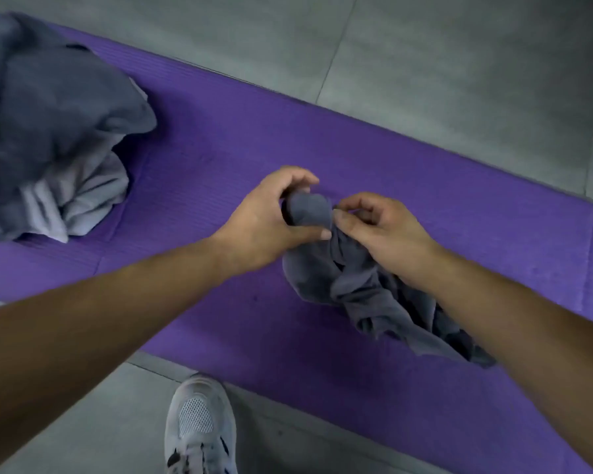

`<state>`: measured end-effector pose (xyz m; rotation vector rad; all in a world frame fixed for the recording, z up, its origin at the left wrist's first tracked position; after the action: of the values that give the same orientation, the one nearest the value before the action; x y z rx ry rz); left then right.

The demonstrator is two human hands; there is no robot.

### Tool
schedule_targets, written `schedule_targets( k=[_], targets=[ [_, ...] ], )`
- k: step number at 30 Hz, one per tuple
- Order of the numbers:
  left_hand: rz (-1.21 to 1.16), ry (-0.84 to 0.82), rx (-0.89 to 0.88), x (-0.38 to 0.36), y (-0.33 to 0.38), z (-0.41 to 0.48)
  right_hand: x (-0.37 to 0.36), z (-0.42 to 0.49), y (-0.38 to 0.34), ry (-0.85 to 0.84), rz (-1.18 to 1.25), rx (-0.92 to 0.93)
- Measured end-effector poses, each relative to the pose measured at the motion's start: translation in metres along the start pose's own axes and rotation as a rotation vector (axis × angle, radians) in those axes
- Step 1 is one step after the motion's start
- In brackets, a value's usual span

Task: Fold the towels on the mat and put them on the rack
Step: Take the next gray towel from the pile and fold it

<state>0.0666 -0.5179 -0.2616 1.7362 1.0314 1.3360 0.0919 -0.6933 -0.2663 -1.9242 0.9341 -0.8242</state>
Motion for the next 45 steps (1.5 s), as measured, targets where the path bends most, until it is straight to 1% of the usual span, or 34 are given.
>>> schedule_targets(
  k=[2, 4, 5, 7, 9, 11, 12, 13, 14, 16, 17, 18, 19, 21, 23, 26, 29, 31, 32, 34, 37, 39, 42, 45],
  targets=[
    [-0.042, 0.1, 0.094, 0.005, -0.012, 0.0, -0.001, 0.003, -0.008, -0.014, 0.067, 0.04],
    [-0.115, 0.15, 0.268, 0.004, -0.026, -0.009, 0.0, 0.006, -0.013, -0.018, 0.116, 0.079],
    [-0.21, 0.149, 0.352, 0.0, -0.033, -0.016, 0.0, 0.006, -0.013, -0.029, 0.119, 0.081],
    [-0.457, 0.092, 0.41, -0.016, -0.039, -0.032, -0.004, 0.002, -0.013, -0.062, 0.083, 0.084],
    [-0.62, 0.034, 0.344, -0.028, -0.029, -0.047, -0.01, -0.006, -0.013, -0.122, -0.021, 0.081],
    [-0.684, 0.026, 0.281, -0.03, -0.022, -0.06, -0.019, -0.017, -0.016, -0.256, -0.11, 0.02],
    [-0.71, 0.02, 0.282, -0.028, -0.021, -0.066, -0.022, -0.022, -0.016, -0.317, -0.108, -0.036],
    [-0.741, 0.013, 0.286, -0.026, -0.019, -0.071, -0.023, -0.025, -0.017, -0.336, -0.078, -0.092],
    [-0.766, -0.003, 0.278, -0.023, -0.018, -0.074, -0.02, -0.025, -0.018, -0.29, -0.014, -0.135],
    [-0.786, -0.061, 0.26, -0.019, -0.017, -0.078, -0.009, -0.021, -0.019, -0.088, 0.152, -0.16],
    [-0.8, -0.087, 0.25, -0.018, -0.018, -0.08, -0.006, -0.018, -0.018, -0.006, 0.195, -0.152],
    [-0.822, -0.112, 0.238, -0.017, -0.018, -0.082, -0.006, -0.014, -0.017, 0.031, 0.182, -0.134],
    [-0.855, -0.141, 0.228, -0.016, -0.018, -0.084, -0.009, -0.01, -0.013, 0.018, 0.117, -0.113],
    [-0.919, -0.201, 0.174, -0.015, -0.017, -0.089, -0.023, -0.008, -0.009, -0.081, -0.003, -0.081],
    [-0.965, -0.229, 0.139, -0.011, -0.017, -0.096, -0.039, -0.008, 0.0, -0.192, 0.047, -0.165],
    [-0.94, -0.202, 0.171, -0.003, -0.019, -0.101, -0.057, -0.015, 0.01, -0.372, 0.196, -0.297],
    [-0.776, -0.201, 0.183, 0.0, -0.018, -0.102, -0.063, -0.017, 0.009, -0.426, 0.34, -0.311],
    [-0.645, -0.226, 0.154, -0.002, -0.013, -0.1, -0.068, -0.014, 0.0, -0.396, 0.363, -0.264],
    [-0.598, -0.229, 0.134, -0.003, -0.011, -0.099, -0.067, -0.011, -0.002, -0.359, 0.326, -0.242],
    [-0.555, -0.203, 0.106, -0.003, -0.008, -0.095, -0.071, -0.009, -0.002, -0.379, 0.263, -0.228],
    [-0.585, -0.06, 0.102, 0.005, -0.013, -0.093, -0.072, -0.008, 0.002, -0.41, 0.239, -0.217],
    [-0.638, 0.023, 0.134, 0.013, -0.018, -0.095, -0.069, -0.004, -0.001, -0.349, 0.269, -0.16],
    [-0.655, 0.043, 0.177, 0.016, -0.027, -0.097, -0.06, 0.0, -0.016, -0.244, 0.275, -0.032],
    [-0.626, 0.064, 0.19, 0.017, -0.031, -0.097, -0.058, -0.001, -0.032, -0.207, 0.242, 0.057]
  ],
)
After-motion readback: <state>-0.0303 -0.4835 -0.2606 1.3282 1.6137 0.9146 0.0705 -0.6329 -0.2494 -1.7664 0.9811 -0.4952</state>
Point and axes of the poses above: each hand's wrist, its own z-axis towards the middle knuckle, its own x-axis out of the back of the hand, y = z × x, the point moved 6 cm from there along z, towards the middle knuckle, and after that the axes turned 3 degrees about z, right-handed, at the moved point
